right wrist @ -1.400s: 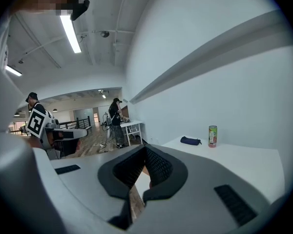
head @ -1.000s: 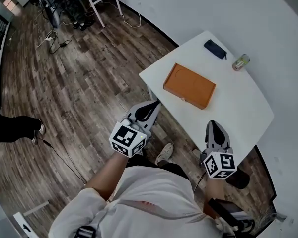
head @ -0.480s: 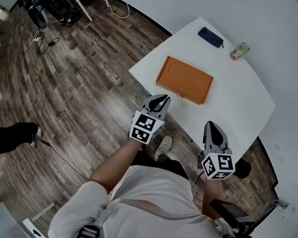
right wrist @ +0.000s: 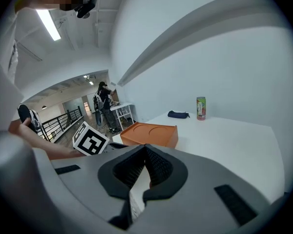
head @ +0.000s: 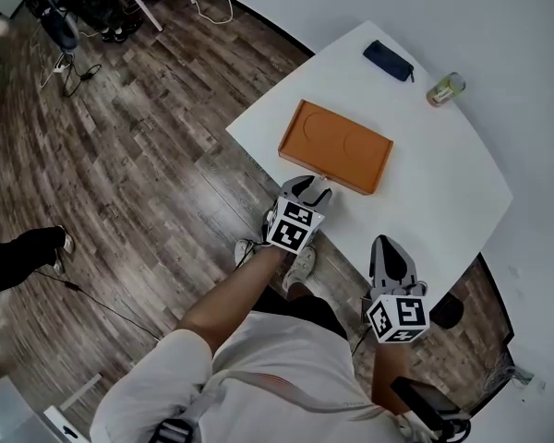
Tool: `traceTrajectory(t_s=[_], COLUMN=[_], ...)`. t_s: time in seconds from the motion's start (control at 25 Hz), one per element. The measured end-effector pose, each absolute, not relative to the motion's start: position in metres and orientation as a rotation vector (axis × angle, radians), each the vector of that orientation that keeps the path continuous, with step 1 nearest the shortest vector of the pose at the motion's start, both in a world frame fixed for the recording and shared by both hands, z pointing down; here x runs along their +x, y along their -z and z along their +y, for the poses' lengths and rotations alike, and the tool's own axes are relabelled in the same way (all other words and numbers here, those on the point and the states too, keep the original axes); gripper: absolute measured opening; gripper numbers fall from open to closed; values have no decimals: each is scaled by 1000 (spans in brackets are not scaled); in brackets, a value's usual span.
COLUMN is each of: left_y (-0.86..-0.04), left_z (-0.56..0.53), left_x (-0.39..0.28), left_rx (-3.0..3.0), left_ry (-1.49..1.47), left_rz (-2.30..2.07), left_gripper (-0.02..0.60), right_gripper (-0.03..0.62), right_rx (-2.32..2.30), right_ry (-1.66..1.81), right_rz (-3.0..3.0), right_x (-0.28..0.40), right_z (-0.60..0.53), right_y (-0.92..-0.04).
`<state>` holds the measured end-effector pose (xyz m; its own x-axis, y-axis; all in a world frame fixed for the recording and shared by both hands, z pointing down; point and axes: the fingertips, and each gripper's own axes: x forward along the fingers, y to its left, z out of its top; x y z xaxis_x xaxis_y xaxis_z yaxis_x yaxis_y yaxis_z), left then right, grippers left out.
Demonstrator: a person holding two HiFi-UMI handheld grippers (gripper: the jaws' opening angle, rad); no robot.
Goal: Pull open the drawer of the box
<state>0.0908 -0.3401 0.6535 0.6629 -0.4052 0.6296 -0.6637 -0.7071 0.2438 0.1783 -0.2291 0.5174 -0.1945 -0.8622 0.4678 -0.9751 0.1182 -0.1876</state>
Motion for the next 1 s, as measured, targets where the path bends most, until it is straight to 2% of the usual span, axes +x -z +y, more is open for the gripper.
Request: traceTrajectory(t_s=[0.56,0.64,0.72,1.0], left_y=[-672,-674,-675,-677], left_z=[-355,-356,-358,-360], left_x=[101,101,100,99], left_rx=[2306,2308,2312,2305], left_ry=[-758,-762,-765,-784], left_rz=[-875,-886,-903,-911], left_gripper=[170,155,112,77], right_gripper=[3,3,3,3], right_rx=[1814,1815,1813,1814], right_ry=[-733,-735,-736,-737], right_rz=[-2134,-2132,-2132,-2128], right_x=[183,184,183,184], right_z=[-225,-224,-223,-223], right_y=[-535,-536,-537,-538])
